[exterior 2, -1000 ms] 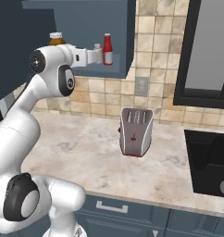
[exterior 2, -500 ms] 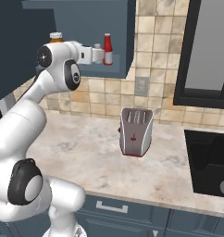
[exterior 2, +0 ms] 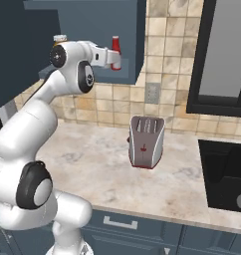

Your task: Collect the turmeric, ketchup, and shaker from the cabinet and place them next to the stove.

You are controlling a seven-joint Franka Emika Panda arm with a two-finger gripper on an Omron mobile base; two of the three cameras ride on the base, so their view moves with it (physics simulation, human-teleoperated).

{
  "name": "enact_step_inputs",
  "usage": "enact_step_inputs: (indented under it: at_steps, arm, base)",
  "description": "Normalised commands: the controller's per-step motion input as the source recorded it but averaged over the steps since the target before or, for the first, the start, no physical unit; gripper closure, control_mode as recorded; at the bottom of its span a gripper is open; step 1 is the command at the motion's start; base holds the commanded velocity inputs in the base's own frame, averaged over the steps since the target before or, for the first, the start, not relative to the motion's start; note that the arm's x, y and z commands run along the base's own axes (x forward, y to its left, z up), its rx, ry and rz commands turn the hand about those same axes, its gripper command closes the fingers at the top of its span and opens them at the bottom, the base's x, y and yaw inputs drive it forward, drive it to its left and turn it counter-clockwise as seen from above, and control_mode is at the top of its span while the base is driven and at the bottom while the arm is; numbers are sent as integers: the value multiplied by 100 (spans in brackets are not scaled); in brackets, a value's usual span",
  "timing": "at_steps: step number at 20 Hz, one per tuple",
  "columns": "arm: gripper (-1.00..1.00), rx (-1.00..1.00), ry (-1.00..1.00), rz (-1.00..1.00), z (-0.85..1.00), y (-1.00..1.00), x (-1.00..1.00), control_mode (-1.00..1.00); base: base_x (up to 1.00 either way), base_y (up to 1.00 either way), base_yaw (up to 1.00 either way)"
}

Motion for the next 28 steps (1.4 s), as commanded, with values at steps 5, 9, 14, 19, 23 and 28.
enact_step_inputs:
  at_steps: [5, 9, 14, 19, 23, 28]
  arm:
    - [-100, 0, 0, -3, 6, 0, 34, -100]
    - [-100, 0, 0, -1, 2, 0, 33, -100]
    - [-100, 0, 0, 0, 0, 0, 24, -100]
    - [-100, 0, 0, 0, 0, -1, 19, -100]
    - [-100, 0, 0, -1, 0, -10, 16, -100]
    - [-100, 0, 0, -1, 0, -12, 15, -100]
  base:
    - [0, 0, 0]
    - [0, 0, 0]
    - [0, 0, 0]
    - [0, 0, 0]
    - [0, 0, 0]
    - [0, 0, 0]
